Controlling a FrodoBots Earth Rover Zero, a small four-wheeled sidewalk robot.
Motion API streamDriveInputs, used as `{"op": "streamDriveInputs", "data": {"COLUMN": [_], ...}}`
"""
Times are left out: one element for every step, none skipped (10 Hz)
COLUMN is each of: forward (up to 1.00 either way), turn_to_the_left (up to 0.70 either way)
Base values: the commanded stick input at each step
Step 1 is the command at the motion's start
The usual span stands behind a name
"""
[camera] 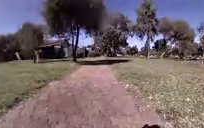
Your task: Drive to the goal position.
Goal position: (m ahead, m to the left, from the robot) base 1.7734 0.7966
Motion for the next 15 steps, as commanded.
{"op": "streamDriveInputs", "data": {"forward": [0.00,0.00,0.00,0.00,0.00,0.00,0.00,0.00,0.00,0.00,0.00,0.00,0.70,0.70,0.70], "turn_to_the_left": [0.00,-0.02,-0.04,0.00,0.00,0.00,0.00,0.00,0.00,0.00,0.00,0.00,0.00,0.00,0.00]}}
